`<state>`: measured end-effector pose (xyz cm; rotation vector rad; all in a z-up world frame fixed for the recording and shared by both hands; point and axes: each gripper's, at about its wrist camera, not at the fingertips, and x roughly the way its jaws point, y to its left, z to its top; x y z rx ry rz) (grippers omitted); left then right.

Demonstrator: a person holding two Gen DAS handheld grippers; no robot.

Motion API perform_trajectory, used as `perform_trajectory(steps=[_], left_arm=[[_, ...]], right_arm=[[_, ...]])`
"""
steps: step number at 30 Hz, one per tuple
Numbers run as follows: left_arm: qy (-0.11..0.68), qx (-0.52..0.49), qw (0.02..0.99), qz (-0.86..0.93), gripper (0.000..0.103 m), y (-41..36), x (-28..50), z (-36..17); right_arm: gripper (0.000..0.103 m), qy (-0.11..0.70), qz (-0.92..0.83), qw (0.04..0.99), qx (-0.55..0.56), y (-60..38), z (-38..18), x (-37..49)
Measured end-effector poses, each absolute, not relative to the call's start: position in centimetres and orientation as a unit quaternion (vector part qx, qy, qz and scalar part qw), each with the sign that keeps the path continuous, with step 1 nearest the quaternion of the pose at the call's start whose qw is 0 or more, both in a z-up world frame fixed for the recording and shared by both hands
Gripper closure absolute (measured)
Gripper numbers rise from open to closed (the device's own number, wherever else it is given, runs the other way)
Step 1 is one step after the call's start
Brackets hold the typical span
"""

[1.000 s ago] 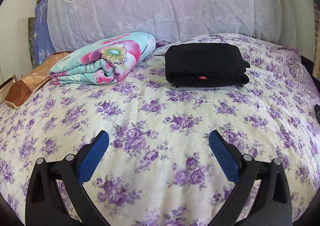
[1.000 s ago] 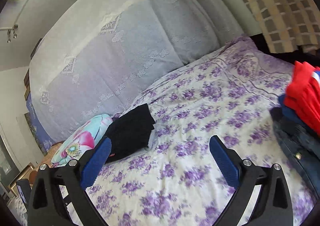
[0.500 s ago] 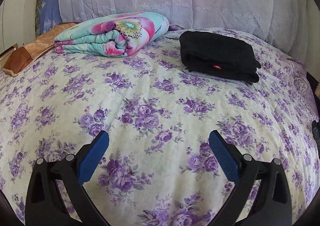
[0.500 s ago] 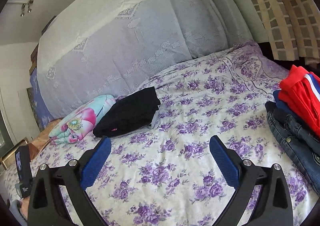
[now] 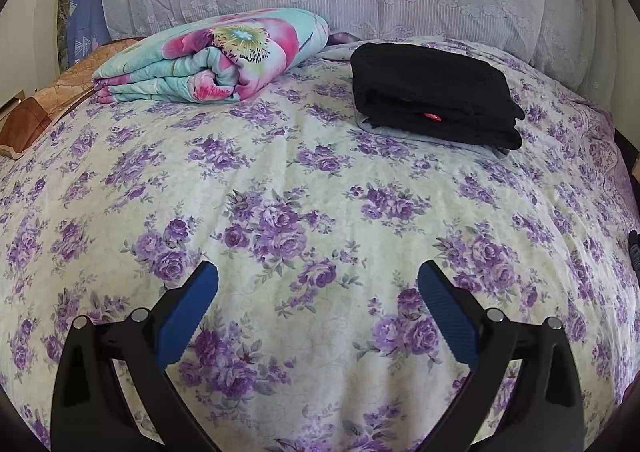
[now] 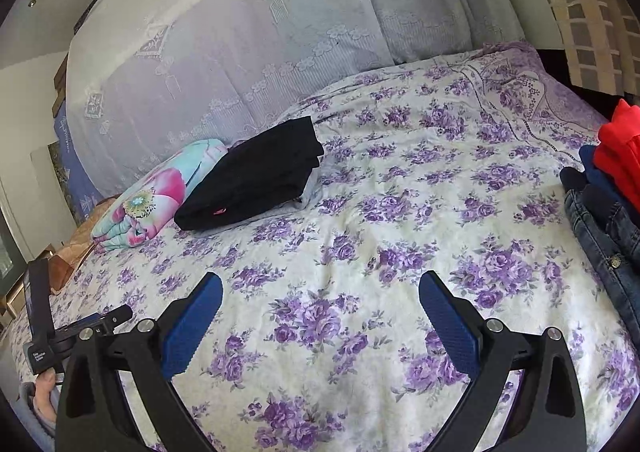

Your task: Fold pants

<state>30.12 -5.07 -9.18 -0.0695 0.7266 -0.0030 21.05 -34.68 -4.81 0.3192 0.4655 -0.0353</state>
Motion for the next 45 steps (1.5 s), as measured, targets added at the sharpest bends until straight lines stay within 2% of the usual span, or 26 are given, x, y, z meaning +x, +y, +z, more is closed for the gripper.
perform_trajectory(steps=[17, 24, 29, 37, 42, 45], left_arm=[[0.383, -0.044, 0.923, 0.0, 0.005, -4.8, 30.9, -10.1], [0.372, -0.041, 0.928, 0.004, 0.005, -4.8, 30.6, -9.7], [0.36, -0.04, 0.932, 0.006, 0.005, -4.7, 30.2, -9.4], [0.347, -0.049, 0.937, 0.008, 0.005, -4.3, 29.7, -9.1], [0.339, -0.045, 0.94, 0.01, 0.005, -4.4, 29.4, -8.9], [0.333, -0.041, 0.942, 0.013, 0.005, -4.5, 29.2, -8.7]], right_arm=[[0.004, 0.295, -0.016, 0.937, 0.186, -35.4, -6.9, 23.0], [0.004, 0.279, -0.02, 0.944, 0.175, -35.2, -6.3, 22.5], [0.004, 0.238, -0.047, 0.955, 0.171, -35.8, -4.7, 21.0], [0.004, 0.187, -0.098, 0.968, 0.138, -37.1, -1.0, 16.6], [0.004, 0.18, -0.144, 0.967, 0.104, -39.0, -0.6, 12.9], [0.004, 0.177, -0.156, 0.964, 0.126, -40.6, -1.0, 10.9]])
